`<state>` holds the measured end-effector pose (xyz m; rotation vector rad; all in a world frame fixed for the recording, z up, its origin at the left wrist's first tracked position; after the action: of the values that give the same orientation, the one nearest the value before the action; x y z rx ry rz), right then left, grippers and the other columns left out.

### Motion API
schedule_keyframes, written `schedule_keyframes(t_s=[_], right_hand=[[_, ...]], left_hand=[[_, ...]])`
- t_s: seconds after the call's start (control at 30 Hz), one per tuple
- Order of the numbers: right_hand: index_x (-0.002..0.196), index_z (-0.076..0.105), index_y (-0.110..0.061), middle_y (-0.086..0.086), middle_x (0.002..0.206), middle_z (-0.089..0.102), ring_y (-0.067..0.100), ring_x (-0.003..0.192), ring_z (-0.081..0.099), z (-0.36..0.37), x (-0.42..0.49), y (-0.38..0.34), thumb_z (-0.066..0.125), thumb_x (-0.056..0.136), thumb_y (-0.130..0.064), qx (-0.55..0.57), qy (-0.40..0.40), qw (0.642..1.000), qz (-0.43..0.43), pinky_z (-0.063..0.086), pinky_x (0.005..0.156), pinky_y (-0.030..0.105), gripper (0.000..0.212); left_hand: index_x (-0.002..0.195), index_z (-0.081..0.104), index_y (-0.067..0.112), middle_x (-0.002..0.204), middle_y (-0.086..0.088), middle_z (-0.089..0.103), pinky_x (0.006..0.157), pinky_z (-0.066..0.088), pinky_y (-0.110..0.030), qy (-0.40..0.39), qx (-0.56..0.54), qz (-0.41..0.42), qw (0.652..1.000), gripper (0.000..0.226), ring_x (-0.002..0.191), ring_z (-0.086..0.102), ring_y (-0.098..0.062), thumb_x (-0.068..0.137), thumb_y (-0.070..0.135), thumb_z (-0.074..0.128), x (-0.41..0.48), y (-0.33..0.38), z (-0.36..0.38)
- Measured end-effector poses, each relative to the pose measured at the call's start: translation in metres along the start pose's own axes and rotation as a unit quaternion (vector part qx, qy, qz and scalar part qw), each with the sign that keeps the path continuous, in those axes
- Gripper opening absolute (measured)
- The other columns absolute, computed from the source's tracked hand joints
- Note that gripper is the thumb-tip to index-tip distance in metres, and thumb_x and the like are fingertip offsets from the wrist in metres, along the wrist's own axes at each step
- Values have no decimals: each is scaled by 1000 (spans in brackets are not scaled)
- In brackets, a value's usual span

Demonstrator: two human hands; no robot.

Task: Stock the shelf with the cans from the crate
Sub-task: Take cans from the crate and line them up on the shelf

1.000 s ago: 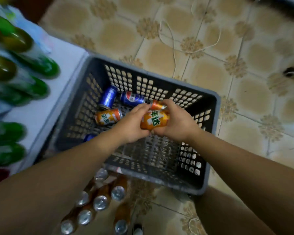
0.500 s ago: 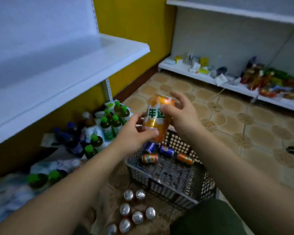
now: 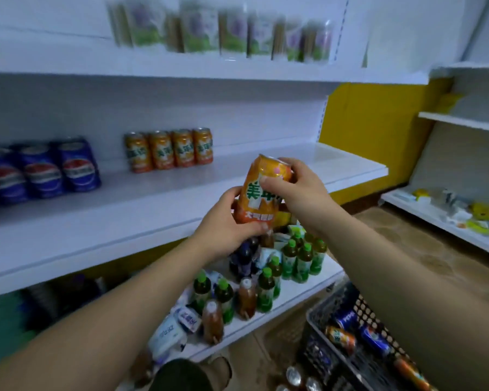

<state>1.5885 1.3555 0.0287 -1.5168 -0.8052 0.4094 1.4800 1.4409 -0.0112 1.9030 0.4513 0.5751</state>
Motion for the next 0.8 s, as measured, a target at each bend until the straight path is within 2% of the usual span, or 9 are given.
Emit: schedule_keyframes(t_s=[0.13, 0.2, 0.27, 0.37, 0.47, 0.57, 0.67, 0.8], right_hand=[[129, 49, -19, 0, 104, 64, 18, 91, 68, 81, 4, -19, 78, 78, -21, -26, -68, 997, -31, 60, 76, 38, 59], [127, 50, -21, -3, 101, 64, 15, 90, 67, 116, 6, -23, 78, 78, -18, -29, -94, 994, -40, 59, 78, 38, 57], [127, 50, -23, -4, 104, 63, 15, 93, 66, 146, 11, -21, 78, 78, -18, -27, -116, 992, -37, 58, 83, 40, 57], [135, 47, -23, -3, 114, 61, 17, 102, 62, 182, 23, -13, 78, 78, -19, -38, -145, 988, -28, 53, 91, 42, 65], [139, 41, -24, -4, 118, 57, 17, 107, 58, 209, 35, -2, 77, 79, -19, -48, -170, 984, -15, 50, 93, 40, 70], [140, 38, -26, -3, 126, 54, 19, 112, 55, 227, 53, 14, 77, 79, -20, -65, -175, 982, -5, 48, 96, 42, 73], [140, 40, -25, -2, 130, 54, 21, 116, 55, 240, 76, 24, 78, 78, -19, -67, -170, 983, 0, 47, 99, 44, 73], [142, 36, -25, -6, 127, 51, 18, 116, 52, 257, 105, 27, 73, 84, -16, -81, -187, 979, -15, 44, 100, 42, 69]], left_hand=[[127, 40, 31, 109, 13, 58, 73, 47, -13, 35, 44, -31, 998, 62, 95, 58, 0, 78, 21, 78, -22, -19, -71], [133, 40, 27, 120, 7, 58, 80, 50, -20, 38, 81, -63, 994, 63, 100, 58, -4, 81, 27, 75, -32, -38, -104], [140, 38, 24, 136, 1, 52, 95, 48, -30, 45, 144, -108, 983, 69, 116, 55, -14, 82, 36, 72, -41, -61, -137], [146, 35, 21, 148, -2, 41, 104, 39, -31, 52, 291, -171, 940, 73, 131, 44, -20, 85, 50, 63, -53, -91, -183], [144, 38, 20, 151, -4, 38, 109, 35, -36, 34, 401, -216, 889, 67, 133, 40, -22, 90, 57, 51, -55, -120, -218], [148, 28, 31, 159, 2, 22, 115, 19, -48, 6, 475, -256, 842, 67, 143, 23, -22, 92, 65, 36, -49, -141, -241], [151, 12, 39, 162, 6, 1, 116, 1, -58, -9, 483, -282, 829, 71, 149, 0, -20, 89, 72, 26, -37, -155, -250], [150, 1, 44, 161, 10, -8, 115, -5, -59, -3, 508, -277, 816, 77, 148, -9, -17, 84, 79, 20, -26, -170, -253]])
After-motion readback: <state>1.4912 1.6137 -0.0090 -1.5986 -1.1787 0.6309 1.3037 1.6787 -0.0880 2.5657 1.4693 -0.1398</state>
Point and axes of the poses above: each hand's wrist, its own x-axis towards the middle knuckle, its own z-axis out of the palm, y = z × x, the point moved 10 cm from there along x, towards the middle knuckle
